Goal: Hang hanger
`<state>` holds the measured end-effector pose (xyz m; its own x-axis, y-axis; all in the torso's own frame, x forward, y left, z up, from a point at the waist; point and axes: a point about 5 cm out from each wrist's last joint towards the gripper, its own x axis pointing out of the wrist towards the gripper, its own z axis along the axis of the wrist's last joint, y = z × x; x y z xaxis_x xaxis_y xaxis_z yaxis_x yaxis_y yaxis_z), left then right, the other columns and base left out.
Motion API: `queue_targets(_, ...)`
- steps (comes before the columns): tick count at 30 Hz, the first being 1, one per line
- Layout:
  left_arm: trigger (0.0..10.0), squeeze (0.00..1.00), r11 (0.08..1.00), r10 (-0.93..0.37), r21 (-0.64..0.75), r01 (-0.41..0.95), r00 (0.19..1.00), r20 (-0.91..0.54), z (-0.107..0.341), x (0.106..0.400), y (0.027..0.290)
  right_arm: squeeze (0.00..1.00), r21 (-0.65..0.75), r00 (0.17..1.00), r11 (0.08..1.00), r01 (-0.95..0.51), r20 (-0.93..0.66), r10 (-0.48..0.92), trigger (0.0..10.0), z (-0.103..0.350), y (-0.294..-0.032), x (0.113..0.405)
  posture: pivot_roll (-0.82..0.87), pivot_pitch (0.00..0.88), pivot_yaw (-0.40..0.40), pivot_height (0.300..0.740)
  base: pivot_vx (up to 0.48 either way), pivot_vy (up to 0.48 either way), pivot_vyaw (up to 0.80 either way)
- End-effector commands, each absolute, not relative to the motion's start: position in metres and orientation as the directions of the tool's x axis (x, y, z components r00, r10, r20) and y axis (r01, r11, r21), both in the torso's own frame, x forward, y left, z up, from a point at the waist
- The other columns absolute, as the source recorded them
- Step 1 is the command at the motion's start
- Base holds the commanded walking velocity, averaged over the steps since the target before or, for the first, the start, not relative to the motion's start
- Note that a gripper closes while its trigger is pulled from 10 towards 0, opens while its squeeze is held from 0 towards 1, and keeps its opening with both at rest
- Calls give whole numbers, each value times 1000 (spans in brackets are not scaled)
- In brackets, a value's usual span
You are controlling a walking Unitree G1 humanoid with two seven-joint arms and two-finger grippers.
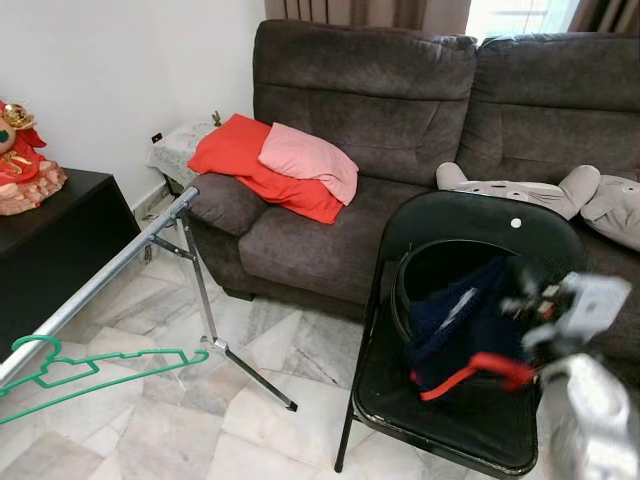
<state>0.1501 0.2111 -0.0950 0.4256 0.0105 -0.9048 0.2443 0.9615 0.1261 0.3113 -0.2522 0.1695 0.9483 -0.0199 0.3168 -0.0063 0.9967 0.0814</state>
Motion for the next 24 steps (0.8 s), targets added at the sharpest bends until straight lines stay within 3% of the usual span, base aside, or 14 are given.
queue_targets(1, 10000, 0, 963, 23, 132, 237, 413, -911, -96, 148, 213, 0, 113, 958, 991, 74, 267, -102, 0, 169, -268, 316, -14, 0, 32, 740, 0, 0, 0)
queue_targets(9, 10000, 0, 964, 22, 128, 232, 413, -911, -96, 148, 212, 0, 66, 999, 997, 31, 16, -32, 0, 121, -254, 324, -3, 0, 27, 740, 0, 0, 0)
queue_targets(14, 10000, 0, 964, 22, 129, 233, 411, -911, -96, 147, 212, 0, 75, 1000, 997, -16, -13, 17, 0, 112, -242, 323, 7, 0, 25, 740, 0, 0, 0)
queue_targets(16, 10000, 0, 965, 26, 131, 229, 412, -911, -96, 147, 212, 0, 76, 994, 991, -112, 19, 111, 0, 118, -227, 325, 5, 0, 26, 740, 0, 0, 0)
queue_targets(24, 10000, 0, 963, 27, 133, 234, 409, -912, -96, 147, 212, 0, 17, 981, 983, -180, -76, 181, 0, 103, -216, 327, 7, 0, 24, 740, 0, 0, 0)
